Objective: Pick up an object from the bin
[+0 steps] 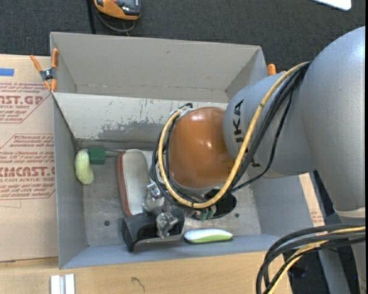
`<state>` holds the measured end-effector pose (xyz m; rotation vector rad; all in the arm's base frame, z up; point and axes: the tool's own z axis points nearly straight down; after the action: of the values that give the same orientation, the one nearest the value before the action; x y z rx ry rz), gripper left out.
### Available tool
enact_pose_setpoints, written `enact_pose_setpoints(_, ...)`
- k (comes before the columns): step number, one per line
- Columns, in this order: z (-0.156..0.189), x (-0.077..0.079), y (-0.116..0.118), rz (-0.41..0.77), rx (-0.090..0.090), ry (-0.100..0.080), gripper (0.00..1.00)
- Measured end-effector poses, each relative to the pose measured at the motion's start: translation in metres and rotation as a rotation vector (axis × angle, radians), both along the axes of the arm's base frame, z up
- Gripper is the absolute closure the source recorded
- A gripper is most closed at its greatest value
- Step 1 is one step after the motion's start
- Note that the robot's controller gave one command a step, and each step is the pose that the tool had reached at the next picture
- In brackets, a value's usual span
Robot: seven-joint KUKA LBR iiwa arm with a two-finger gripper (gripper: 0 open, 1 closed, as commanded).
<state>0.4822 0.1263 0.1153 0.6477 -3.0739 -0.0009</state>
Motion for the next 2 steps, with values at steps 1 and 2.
enact_pose_setpoints(1, 0.0074, 0.0003, 0.0032, 0.001, 0.000, 0.000, 1.00)
enact_pose_setpoints(2, 0.0119, -0.0006, 0.0037, 0.001, 0.000, 0.002, 1.00)
